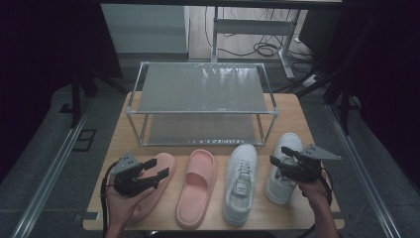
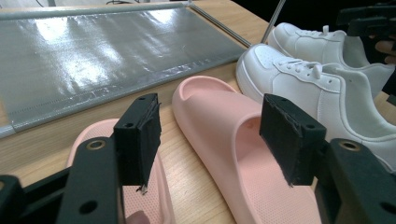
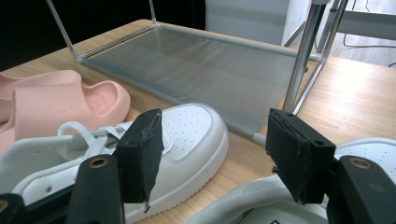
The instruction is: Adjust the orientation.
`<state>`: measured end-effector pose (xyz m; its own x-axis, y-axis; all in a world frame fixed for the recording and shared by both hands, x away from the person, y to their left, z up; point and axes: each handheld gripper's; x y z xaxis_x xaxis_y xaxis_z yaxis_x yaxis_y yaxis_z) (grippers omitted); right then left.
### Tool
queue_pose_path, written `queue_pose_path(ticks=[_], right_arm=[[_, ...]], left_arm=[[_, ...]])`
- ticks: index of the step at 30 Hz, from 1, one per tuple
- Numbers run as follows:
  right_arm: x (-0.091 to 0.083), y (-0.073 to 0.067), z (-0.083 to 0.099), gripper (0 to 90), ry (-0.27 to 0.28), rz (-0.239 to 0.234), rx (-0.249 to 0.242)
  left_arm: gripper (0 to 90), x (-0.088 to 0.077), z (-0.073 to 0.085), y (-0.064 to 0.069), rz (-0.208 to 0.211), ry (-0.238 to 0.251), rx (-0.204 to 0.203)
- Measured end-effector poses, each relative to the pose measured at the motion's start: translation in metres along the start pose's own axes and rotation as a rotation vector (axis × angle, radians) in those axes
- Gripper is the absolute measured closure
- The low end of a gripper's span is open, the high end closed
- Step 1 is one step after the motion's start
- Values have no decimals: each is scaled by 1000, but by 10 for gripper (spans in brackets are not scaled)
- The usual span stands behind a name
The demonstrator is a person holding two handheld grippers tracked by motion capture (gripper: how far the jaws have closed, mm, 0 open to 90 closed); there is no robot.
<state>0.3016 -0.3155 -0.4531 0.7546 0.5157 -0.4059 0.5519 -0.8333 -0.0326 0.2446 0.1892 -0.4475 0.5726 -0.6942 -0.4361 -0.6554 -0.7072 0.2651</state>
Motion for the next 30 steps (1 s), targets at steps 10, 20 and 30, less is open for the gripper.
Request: queue_pose_path(ticks=[10, 20, 30], right_arm=[[1, -3, -3, 385, -5, 5, -14], [-3, -13, -1, 382, -24, 23, -39], [1, -16, 2, 391, -59, 22, -35]], left_arm=[[489, 4, 6, -1, -22, -41, -17], [810, 3, -1, 4, 6, -47, 1], [900, 4, -1, 5, -12, -61, 3]])
Point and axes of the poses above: each handheld gripper's, and its own axes: x roughly forward along the jaws, z roughly out of its underside, y roughly to its right, and after that the axes turned 5 degrees about z, right-handed
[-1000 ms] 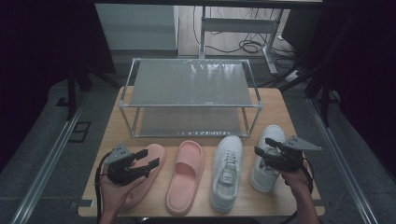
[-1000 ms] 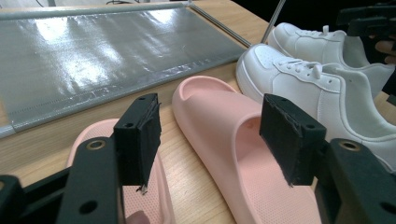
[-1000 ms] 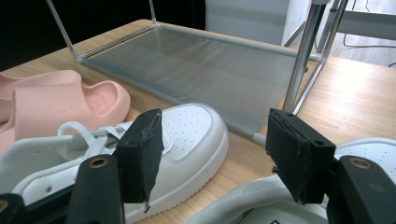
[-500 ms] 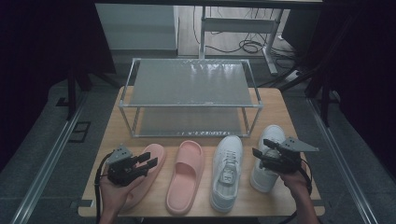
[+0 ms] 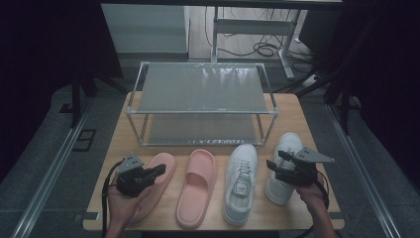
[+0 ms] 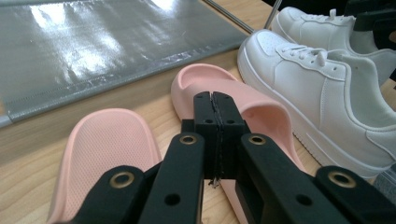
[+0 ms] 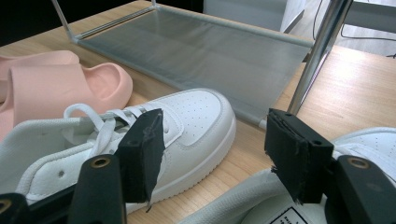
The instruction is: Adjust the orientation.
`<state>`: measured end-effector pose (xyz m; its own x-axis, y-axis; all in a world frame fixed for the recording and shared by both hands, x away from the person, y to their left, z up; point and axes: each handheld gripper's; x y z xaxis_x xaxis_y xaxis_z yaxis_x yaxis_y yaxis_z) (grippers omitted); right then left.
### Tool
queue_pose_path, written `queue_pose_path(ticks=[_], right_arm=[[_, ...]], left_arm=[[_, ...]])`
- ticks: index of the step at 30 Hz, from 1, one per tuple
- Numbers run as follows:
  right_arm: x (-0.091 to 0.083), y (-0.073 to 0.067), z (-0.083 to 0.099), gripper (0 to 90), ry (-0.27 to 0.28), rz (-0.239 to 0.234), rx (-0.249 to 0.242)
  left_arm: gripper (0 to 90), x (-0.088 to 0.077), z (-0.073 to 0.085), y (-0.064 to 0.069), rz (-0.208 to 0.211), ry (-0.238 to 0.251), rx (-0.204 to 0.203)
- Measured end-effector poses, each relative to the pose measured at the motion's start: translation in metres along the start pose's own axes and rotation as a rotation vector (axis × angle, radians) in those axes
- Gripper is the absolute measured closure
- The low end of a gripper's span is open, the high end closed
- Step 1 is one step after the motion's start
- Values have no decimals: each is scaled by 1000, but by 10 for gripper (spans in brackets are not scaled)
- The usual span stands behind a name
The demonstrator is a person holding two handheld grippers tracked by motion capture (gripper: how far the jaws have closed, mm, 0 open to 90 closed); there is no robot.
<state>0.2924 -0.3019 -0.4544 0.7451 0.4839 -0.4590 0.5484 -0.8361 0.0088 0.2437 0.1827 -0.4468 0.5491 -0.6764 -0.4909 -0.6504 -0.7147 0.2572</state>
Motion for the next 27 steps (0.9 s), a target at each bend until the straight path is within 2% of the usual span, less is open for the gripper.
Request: queue_pose_path(ticks=[7, 12, 15, 20, 27], right_arm=[[-1, -1, -2, 398, 3, -1, 5], [0, -3, -2, 399, -3, -14, -2], [-2, -2, -1, 399, -1, -13, 5], [-8, 2, -2, 402, 12, 1, 42], [-7, 2, -1, 401, 6, 10, 41]], left_arm=[[900, 5, 0, 6, -18, -37, 9], [900, 4, 17, 15, -33, -92, 15], [900, 4, 22, 16, -37, -107, 10], [900, 2, 39, 22, 6, -142, 11], [900, -5, 58, 25, 6, -165, -9]])
Point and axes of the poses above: each handheld gripper's, and its own axes: x roughly forward along the jaws, z roughly out of its underside, y roughly to its right, and after that the axes turned 5 degrees about z, right-handed
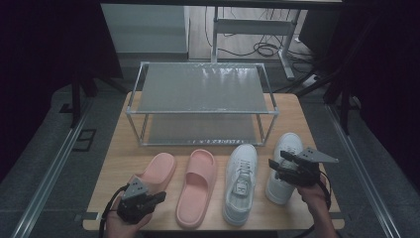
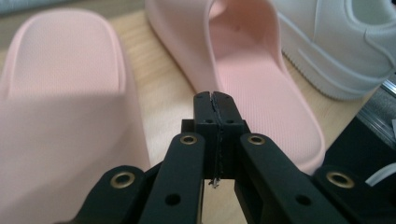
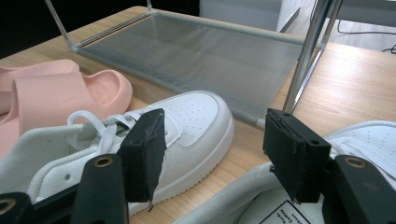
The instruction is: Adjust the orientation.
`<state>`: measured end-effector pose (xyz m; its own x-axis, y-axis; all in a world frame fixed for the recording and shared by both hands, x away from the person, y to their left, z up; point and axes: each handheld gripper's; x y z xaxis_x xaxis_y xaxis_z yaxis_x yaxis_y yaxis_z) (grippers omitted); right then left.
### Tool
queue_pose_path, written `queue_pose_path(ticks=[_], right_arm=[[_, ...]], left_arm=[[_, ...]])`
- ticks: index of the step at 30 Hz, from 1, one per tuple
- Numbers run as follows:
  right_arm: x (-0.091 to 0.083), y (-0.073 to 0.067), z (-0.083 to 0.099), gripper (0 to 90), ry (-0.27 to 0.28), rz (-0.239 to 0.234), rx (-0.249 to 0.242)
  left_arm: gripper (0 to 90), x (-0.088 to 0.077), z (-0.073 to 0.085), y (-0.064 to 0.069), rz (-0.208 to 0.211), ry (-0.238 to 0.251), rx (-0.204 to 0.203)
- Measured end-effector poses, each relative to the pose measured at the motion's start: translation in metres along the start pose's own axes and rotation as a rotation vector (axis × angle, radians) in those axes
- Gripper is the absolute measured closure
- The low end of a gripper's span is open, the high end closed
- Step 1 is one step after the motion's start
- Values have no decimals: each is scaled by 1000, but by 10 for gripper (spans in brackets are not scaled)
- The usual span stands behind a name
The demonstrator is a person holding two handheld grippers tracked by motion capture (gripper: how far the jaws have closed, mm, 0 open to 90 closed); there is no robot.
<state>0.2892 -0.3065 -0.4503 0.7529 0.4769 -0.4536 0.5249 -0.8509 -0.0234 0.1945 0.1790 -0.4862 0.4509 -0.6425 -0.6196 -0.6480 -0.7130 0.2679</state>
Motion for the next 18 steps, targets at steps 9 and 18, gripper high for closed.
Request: queue_pose_path(ticks=[9, 18], right_arm=[[-3, 5, 1, 402, 7, 13, 21], [-2, 3, 2, 402, -2, 16, 11]], left_arm=[[900, -1, 21, -3, -58, -30, -28], [900, -7, 30, -8, -88, -33, -48]])
Point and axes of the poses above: each handheld gripper's, and its own axes: x roughly forward along the jaws, z roughly out of its underside, y roughly to its right, and after that the axes turned 5 degrees about z, right-handed
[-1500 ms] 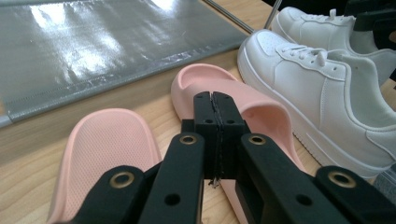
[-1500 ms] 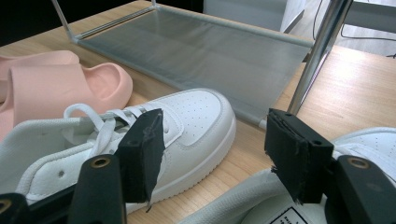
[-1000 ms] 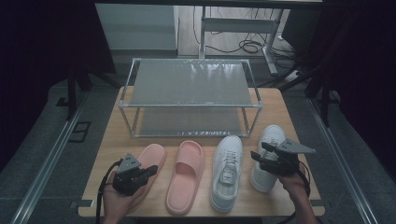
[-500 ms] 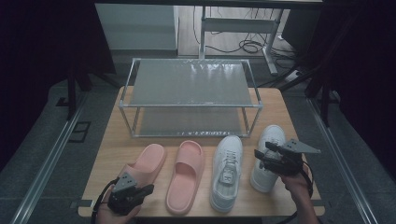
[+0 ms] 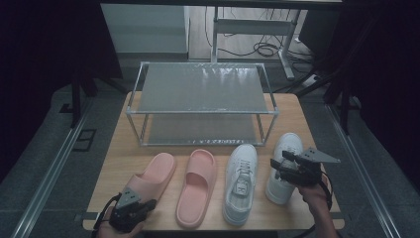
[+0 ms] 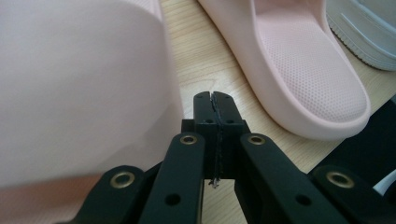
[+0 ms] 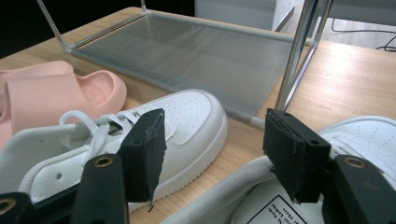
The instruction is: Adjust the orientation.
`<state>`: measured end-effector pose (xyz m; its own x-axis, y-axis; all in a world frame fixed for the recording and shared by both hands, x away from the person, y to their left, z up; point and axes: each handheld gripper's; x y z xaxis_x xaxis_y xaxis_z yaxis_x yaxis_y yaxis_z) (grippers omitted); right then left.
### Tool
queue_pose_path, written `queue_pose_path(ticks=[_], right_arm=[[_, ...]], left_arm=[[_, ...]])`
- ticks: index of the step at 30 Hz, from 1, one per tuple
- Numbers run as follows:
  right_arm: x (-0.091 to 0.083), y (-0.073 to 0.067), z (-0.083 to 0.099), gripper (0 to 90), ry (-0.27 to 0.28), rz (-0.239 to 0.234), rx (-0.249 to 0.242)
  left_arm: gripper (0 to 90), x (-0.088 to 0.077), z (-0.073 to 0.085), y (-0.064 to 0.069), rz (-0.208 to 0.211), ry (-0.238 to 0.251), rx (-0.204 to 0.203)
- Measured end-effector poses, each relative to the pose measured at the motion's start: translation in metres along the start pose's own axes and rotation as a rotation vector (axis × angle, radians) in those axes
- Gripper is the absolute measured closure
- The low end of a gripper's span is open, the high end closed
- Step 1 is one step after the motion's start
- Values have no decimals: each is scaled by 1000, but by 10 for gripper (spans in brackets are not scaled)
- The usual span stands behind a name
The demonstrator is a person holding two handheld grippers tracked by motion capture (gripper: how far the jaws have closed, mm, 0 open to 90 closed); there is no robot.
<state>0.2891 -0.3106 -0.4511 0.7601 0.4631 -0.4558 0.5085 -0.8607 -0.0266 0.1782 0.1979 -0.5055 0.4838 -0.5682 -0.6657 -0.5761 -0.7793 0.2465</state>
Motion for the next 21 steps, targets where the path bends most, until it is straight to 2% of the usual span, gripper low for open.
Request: queue_pose_path(ticks=[7, 9, 16, 20, 21], right_arm=[[-3, 1, 0, 402, 8, 6, 6], [-3, 2, 0, 402, 11, 9, 6], [-3, 3, 1, 402, 8, 12, 9], [-3, 3, 1, 402, 7, 13, 9], [-4, 3, 1, 402, 8, 14, 9]], left_arm=[[900, -8, 7, -6, -33, 8, -23], [900, -9, 9, -9, -26, 21, -39], [900, -11, 10, -13, -27, 26, -49], [900, -12, 10, -16, -35, 25, -52], [900, -14, 11, -18, -48, 27, -56]])
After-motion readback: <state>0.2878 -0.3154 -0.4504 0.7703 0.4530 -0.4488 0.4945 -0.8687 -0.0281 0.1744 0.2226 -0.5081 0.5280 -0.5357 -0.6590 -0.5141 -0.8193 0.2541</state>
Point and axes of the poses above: each handheld gripper's, and its own axes: x roughly forward along the jaws, z roughly out of its underside, y roughly to its right, and after that the axes turned 5 degrees about z, right-handed
